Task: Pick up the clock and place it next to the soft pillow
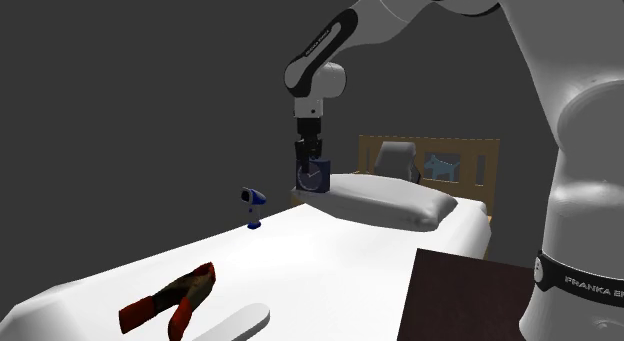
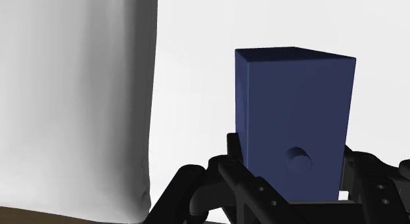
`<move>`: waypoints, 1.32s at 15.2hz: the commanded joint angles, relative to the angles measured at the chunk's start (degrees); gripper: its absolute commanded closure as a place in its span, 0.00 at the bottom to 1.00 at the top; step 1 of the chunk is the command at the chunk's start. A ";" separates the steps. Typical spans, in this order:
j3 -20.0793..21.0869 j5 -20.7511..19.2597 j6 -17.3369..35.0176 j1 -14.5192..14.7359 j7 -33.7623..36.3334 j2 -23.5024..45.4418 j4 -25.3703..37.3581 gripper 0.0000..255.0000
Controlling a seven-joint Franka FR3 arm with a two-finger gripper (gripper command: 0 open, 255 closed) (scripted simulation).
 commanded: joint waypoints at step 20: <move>0.56 0.97 12.32 -0.44 -0.53 9.06 -3.26 1.00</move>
